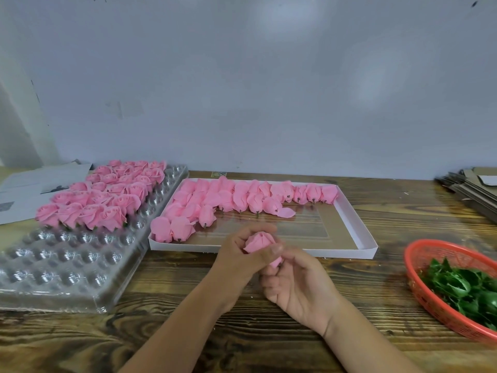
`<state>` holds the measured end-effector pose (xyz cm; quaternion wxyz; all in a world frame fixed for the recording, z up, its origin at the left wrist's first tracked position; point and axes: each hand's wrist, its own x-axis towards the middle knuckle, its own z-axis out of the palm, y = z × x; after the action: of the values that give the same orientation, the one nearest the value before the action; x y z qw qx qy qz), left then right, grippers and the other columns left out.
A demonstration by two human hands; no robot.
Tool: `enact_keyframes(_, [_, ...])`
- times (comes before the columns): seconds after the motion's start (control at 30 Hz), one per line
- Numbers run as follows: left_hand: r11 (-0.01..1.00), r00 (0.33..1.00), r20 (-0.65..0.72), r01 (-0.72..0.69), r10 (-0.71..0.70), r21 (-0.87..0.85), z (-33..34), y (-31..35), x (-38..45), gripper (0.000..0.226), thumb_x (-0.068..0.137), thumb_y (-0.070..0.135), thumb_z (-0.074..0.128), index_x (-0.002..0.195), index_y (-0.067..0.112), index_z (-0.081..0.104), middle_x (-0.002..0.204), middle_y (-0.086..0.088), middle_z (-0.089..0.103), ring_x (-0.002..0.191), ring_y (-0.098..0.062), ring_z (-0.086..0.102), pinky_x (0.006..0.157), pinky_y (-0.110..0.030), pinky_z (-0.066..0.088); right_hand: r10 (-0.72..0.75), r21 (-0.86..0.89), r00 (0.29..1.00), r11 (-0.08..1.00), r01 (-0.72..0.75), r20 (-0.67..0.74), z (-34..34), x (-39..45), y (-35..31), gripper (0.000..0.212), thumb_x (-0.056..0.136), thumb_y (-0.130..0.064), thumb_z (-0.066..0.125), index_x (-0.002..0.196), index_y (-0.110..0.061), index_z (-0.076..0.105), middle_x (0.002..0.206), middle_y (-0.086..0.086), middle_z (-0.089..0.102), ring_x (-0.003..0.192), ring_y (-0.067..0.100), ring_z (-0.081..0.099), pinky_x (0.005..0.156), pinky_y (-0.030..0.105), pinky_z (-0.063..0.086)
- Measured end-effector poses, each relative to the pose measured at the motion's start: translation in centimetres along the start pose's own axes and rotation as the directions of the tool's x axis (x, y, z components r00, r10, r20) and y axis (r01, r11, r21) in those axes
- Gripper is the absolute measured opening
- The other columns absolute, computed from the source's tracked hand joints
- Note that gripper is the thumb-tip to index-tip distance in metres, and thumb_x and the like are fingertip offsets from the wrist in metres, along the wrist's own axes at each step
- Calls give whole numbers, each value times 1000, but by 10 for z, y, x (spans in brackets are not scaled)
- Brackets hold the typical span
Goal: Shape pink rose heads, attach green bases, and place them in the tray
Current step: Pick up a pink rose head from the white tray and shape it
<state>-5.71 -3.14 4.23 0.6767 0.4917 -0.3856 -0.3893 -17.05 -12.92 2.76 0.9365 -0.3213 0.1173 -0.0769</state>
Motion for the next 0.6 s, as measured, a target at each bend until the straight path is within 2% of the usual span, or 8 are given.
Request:
enact_keyframes(0.1, [984, 996, 53, -84, 76, 159, -7, 4, -1, 28, 74, 29, 86, 100, 25, 77, 104, -2, 76, 94, -16, 72, 77, -25, 58, 17, -17, 1000, 1000, -17, -15, -4, 0, -4, 36, 62, -19, 86, 93, -5, 74, 65, 5, 50, 49, 12, 48, 43, 20, 41])
enact_keyframes(0.2, [954, 992, 66, -125, 111, 272, -13, 5, -2, 30, 71, 32, 88, 99, 34, 78, 105, -1, 77, 99, -18, 73, 84, -30, 60, 53, -39, 999, 998, -53, -10, -8, -1, -7, 38, 59, -21, 88, 92, -5, 77, 65, 4, 50, 46, 9, 46, 39, 18, 39])
enact_keyframes(0.3, [925, 991, 66, -135, 119, 356, -18, 2, -2, 31, 69, 38, 88, 98, 39, 77, 105, 1, 77, 102, -20, 73, 91, -40, 60, 117, -48, 992, 992, -118, -40, -9, 0, -8, 36, 61, -21, 86, 89, -3, 73, 65, 3, 48, 42, 8, 44, 35, 16, 37])
enact_keyframes(0.4, [906, 989, 86, -144, 119, 397, -20, 0, -3, 31, 70, 40, 87, 99, 40, 77, 108, 1, 76, 104, -23, 72, 94, -47, 58, 174, -76, 981, 981, -181, -87, -10, -2, -10, 24, 73, -24, 75, 84, -3, 71, 62, 2, 48, 40, 6, 45, 33, 14, 37])
enact_keyframes(0.6, [891, 989, 107, -136, 99, 433, -26, -2, -6, 33, 72, 39, 88, 103, 38, 76, 110, 5, 76, 104, -20, 72, 90, -41, 60, 224, -93, 964, 967, -238, -145, -10, -6, -14, 30, 77, -25, 68, 95, -2, 63, 61, 2, 48, 39, 6, 46, 33, 13, 37])
